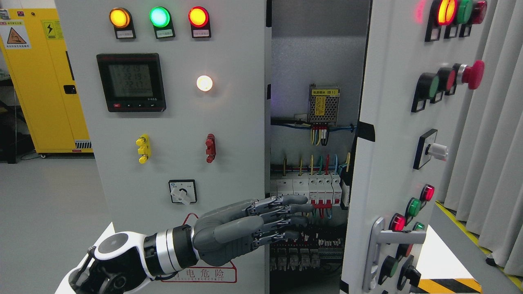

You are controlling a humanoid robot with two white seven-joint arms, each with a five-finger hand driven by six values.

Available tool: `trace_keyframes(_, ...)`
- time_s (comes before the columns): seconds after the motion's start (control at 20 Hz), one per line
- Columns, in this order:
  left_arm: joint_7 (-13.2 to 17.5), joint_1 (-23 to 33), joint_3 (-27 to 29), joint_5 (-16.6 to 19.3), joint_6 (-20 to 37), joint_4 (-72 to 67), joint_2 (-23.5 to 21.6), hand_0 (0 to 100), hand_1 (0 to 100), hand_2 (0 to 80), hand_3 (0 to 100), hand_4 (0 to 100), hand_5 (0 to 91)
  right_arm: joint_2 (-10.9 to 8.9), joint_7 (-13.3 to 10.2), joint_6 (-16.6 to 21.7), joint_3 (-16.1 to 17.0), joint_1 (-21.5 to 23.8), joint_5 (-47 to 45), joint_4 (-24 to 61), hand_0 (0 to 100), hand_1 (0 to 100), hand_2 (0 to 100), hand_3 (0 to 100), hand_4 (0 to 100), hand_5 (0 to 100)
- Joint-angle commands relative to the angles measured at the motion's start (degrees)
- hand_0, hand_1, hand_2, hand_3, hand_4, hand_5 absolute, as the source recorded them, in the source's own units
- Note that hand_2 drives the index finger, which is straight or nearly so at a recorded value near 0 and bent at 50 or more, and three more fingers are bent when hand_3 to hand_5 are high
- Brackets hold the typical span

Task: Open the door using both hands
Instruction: 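Reach the left hand into the gap behind the push-button door, then push the push-button door outward with the left hand, swinging it open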

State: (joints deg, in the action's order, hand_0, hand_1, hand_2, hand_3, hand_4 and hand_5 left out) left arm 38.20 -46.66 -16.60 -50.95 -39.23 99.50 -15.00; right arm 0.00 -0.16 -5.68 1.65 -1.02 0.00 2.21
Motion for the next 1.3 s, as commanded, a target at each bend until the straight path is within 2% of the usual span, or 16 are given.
trace_keyframes(0.0,0.03,-7.56,-1.24,-1.34,-1.37,-8.44,6.91,12,56,0.0,0,0,0.0,1.14,-0.02,0.05,-0.24,-1.0,0.53,0.07,0,50,4,0,0,0)
trace_keyframes(0.15,-0.05,-10.81,-5.53,-5.55,-1.55,-11.6,7.09,12,56,0.0,0,0,0.0,1.14,-0.02,0.05,-0.42,-1.0,0.53,-0.02,0,50,4,0,0,0)
trace_keyframes(0.45,-0.05,-13.1,-7.57,-5.3,-1.55,-13.54,10.51,12,56,0.0,0,0,0.0,1.23,-0.02,-0.04,-2.18,-1.08,0.53,-0.02,0,50,4,0,0,0)
trace_keyframes(0.65,-0.05,-15.74,-8.45,-5.3,-1.55,-16.26,11.39,12,56,0.0,0,0,0.0,1.14,-0.02,0.05,-2.27,-1.26,0.53,0.07,0,50,4,0,0,0)
trace_keyframes(1.05,-0.05,-17.32,-9.86,-5.3,-1.55,-18.64,14.9,12,56,0.0,0,0,0.0,1.14,-0.02,0.05,-2.18,-1.26,0.53,0.07,0,50,4,0,0,0)
trace_keyframes(1.25,-0.05,-18.29,-9.86,-5.39,-1.55,-18.91,14.91,12,56,0.0,0,0,0.0,1.23,-0.02,0.05,-2.09,-1.26,0.53,0.07,0,50,4,0,0,0)
